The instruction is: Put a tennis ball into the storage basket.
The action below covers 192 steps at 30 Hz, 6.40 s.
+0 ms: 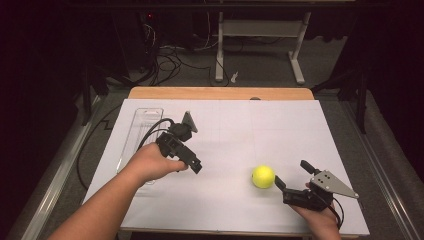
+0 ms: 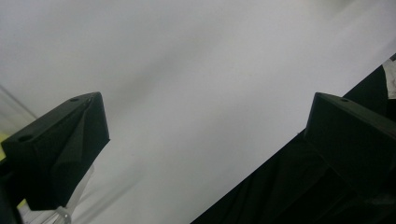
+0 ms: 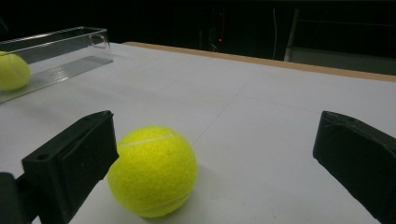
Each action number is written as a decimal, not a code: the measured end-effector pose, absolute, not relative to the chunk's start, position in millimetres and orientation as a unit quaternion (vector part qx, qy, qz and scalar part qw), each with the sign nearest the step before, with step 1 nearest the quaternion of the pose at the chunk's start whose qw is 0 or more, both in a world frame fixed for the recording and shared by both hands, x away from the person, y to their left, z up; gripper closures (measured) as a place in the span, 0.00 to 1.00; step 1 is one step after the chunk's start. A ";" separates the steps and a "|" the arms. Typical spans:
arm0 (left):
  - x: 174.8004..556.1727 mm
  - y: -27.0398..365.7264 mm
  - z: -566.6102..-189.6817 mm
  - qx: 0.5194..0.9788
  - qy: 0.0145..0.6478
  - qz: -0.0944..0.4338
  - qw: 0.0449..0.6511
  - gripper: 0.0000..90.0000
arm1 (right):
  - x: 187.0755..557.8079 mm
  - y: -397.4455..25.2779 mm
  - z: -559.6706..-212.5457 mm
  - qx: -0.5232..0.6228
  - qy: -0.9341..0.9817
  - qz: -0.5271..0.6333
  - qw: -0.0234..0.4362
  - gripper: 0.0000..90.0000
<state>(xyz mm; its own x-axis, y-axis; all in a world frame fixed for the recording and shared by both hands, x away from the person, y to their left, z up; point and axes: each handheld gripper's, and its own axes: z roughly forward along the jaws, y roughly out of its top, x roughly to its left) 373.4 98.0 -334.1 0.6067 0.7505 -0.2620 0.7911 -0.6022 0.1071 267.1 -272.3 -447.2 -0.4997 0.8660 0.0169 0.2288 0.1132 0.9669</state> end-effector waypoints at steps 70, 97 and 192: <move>372.2 74.7 -334.0 0.898 0.416 -0.100 0.104 0.01 | 284.5 -229.7 -454.3 0.388 0.736 0.496 0.248 0.01; 372.6 72.4 -334.3 0.897 0.418 -0.102 0.102 0.01 | 297.5 -225.5 -466.2 0.420 0.781 0.422 0.186 0.18; 374.1 76.3 -339.3 0.897 0.416 -0.111 0.102 0.01 | 293.7 -194.4 -388.7 0.350 0.732 0.530 0.248 0.31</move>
